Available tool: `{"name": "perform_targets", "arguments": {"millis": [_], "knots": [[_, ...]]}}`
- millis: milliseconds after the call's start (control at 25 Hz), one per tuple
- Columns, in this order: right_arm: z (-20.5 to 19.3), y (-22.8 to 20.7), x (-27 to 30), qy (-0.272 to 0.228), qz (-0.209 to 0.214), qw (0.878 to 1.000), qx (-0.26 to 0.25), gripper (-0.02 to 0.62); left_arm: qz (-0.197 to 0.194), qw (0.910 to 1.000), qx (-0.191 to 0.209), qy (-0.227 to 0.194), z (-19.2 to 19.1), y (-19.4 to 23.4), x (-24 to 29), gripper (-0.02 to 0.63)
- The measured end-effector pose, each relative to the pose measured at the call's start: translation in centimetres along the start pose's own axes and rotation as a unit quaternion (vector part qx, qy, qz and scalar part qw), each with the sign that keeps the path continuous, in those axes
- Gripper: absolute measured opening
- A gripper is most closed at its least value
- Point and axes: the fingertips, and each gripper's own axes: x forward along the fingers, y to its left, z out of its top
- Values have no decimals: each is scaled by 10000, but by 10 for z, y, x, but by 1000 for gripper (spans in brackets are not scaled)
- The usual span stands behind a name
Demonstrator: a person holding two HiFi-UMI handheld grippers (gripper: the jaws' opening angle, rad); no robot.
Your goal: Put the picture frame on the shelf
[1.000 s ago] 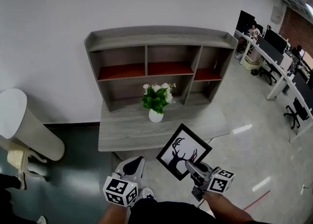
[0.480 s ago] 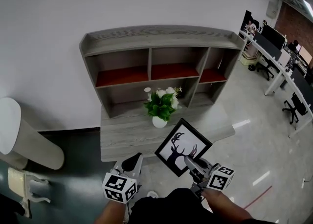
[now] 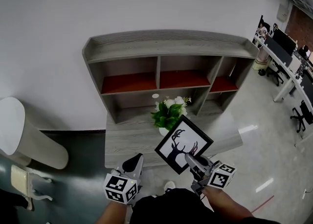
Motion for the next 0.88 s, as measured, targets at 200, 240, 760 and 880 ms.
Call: {"name": "perform_targets", "arguments": {"millis": [200, 240, 760, 880], "knots": [[28, -12, 27, 84, 303, 9995, -9, 41, 276, 9995, 131, -118, 28, 15, 21, 9], [32, -14, 31, 85, 363, 9993, 9, 41, 341, 9992, 141, -138, 31, 18, 25, 9], [42, -34, 77, 201, 572, 9981, 59, 41, 580, 9983, -33, 76, 15, 53, 40, 9], [48, -32, 93, 117, 480, 9988, 41, 41, 445, 9990, 45, 93, 24, 67, 45, 9]]}}
